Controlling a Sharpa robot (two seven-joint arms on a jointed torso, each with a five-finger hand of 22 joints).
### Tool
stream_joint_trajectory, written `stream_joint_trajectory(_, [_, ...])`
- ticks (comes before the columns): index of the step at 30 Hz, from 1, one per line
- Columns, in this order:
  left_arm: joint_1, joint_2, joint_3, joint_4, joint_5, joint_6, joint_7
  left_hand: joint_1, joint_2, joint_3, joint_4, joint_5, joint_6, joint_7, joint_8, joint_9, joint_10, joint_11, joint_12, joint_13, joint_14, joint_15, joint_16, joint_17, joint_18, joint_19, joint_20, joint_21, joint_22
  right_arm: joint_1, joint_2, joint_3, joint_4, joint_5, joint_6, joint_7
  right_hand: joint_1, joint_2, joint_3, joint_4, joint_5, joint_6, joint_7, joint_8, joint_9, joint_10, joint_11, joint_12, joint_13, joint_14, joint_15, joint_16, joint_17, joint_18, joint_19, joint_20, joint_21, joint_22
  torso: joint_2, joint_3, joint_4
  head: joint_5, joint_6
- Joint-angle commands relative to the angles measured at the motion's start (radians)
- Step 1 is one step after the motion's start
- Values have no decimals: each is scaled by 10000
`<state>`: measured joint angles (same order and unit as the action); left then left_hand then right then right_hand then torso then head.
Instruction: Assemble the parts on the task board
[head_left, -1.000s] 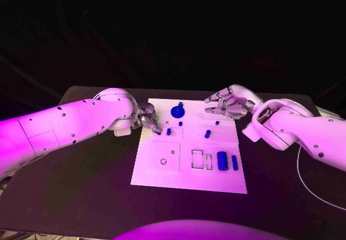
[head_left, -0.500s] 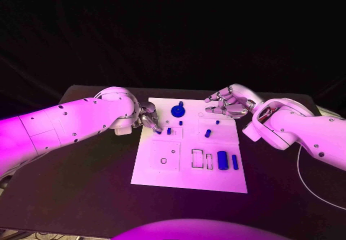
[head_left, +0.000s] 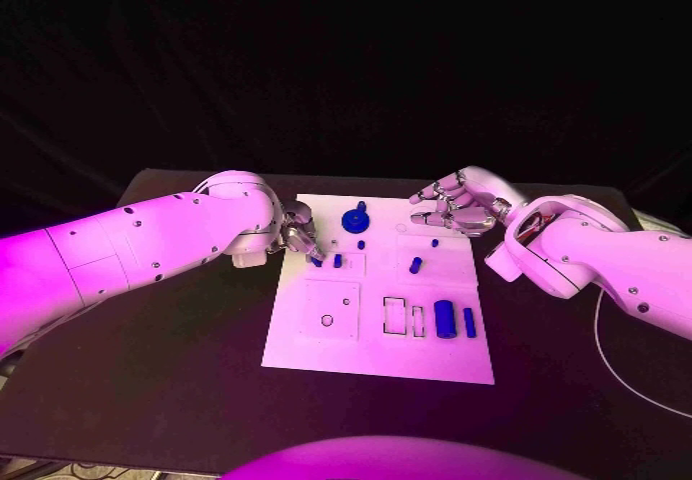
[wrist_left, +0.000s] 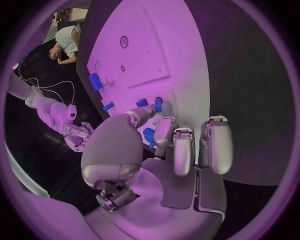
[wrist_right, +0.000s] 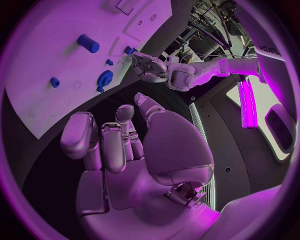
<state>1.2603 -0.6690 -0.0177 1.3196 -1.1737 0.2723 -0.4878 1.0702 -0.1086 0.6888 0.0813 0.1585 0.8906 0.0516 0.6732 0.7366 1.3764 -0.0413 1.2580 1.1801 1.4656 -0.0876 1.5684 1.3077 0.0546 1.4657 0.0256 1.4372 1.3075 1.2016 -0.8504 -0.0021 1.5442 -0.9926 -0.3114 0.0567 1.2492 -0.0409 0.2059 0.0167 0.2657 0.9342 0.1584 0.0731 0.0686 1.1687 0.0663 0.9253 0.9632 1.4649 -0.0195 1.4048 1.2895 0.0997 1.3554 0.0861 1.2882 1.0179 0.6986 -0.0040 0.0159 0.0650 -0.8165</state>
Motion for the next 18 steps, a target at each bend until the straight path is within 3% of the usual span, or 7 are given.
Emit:
stream_joint_trajectory(1, [-58, 80, -44, 24, 85, 410, -177, -111, -8, -45, 81, 8, 360, -296, 69, 0, 81, -34, 40, 26, 1051, -92, 24, 2631, -126, 214, -89, 75, 1090, -7, -2, 1, 23, -12, 116, 30, -30, 54, 18, 77, 77, 63, -21, 54, 11, -17, -18, 13, 6, 501, 35, -34, -7, 53, -63, -4, -56, -4, -2, -1, 0, -5, -11])
stream_joint_trajectory(18, [-58, 124, -44, 27, 86, 466, -267, -541, 25, -292, 256, 5, 555, -372, 116, 0, 234, -96, 203, 221, 1051, -138, 24, 2631, -155, 284, -135, 155, 1205, -7, -18, 1, 28, 1, 118, 29, -68, 69, 7, 111, 81, 67, -19, 55, 11, -16, -14, 14, -2, 502, 36, -36, -7, 54, -64, -5, -59, -9, -4, -11, 6, -19, -31])
